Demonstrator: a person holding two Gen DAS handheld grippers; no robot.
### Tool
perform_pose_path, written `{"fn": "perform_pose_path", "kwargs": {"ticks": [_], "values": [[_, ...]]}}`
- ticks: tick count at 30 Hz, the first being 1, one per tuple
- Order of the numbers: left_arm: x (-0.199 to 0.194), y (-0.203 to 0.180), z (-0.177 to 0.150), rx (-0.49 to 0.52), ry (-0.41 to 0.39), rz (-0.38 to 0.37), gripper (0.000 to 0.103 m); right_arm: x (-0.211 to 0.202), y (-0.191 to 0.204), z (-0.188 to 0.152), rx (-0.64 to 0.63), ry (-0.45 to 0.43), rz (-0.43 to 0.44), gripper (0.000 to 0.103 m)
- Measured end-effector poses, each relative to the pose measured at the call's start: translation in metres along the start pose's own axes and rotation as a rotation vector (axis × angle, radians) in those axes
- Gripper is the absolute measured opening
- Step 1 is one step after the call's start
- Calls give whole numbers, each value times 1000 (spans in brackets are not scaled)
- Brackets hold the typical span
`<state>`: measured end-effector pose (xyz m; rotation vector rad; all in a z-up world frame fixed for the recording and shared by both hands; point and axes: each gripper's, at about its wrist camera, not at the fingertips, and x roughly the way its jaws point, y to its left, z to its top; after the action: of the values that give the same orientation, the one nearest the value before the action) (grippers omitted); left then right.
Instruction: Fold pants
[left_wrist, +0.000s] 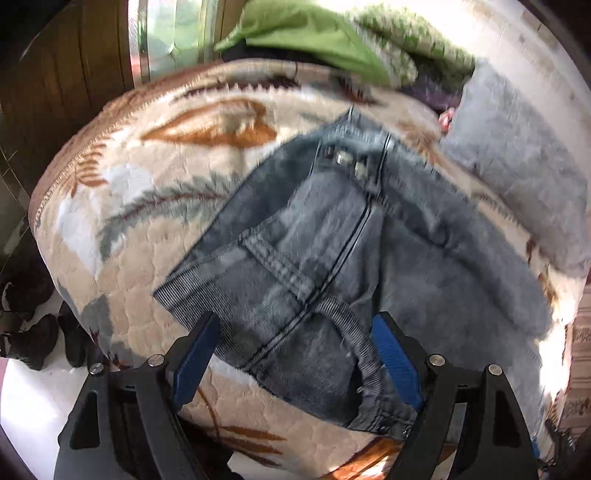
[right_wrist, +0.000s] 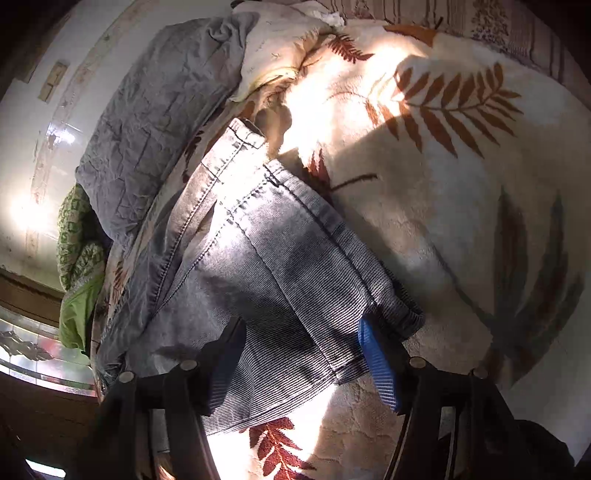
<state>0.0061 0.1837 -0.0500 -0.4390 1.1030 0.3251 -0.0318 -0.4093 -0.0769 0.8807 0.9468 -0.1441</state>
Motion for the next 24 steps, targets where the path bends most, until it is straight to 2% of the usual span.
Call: {"fn": "perform_pose_path", "kwargs": {"ticks": [1, 2, 5, 7, 11, 12, 15, 17, 19, 20, 22, 24], "values": [[6, 0, 0, 8, 22, 5, 84, -5, 0, 3, 13, -2, 4, 67], [3, 1, 2, 3, -4, -1, 84, -10, 4, 7, 9, 5, 6, 67], [-20, -4, 22, -14, -90, -89, 84, -31, 29, 24, -69, -64, 31, 67], [-33, -12, 47, 5, -146, -124, 84, -38, 50, 41, -140, -113, 44, 67], [-35, -27, 115, 32, -193, -185, 84, -34, 89, 81, -250, -150, 96, 67], [-28, -30, 134, 30, -177, -218, 84, -28, 97, 92, -274, -153, 101, 67], [4, -43, 187, 26, -120, -255, 84, -6, 116, 123, -318, -128, 100, 67], [28, -53, 214, 36, -84, -256, 84, 16, 124, 143, -341, -87, 81, 66], [49, -66, 232, 72, -66, -261, 75, 41, 127, 161, -355, -43, 55, 65], [59, -71, 239, 78, -53, -268, 70, 52, 127, 170, -354, -23, 43, 62], [77, -76, 250, 71, -21, -270, 54, 73, 128, 187, -354, 10, 30, 52], [93, -78, 255, 63, 1, -251, 53, 94, 128, 204, -359, 41, 4, 46]]}}
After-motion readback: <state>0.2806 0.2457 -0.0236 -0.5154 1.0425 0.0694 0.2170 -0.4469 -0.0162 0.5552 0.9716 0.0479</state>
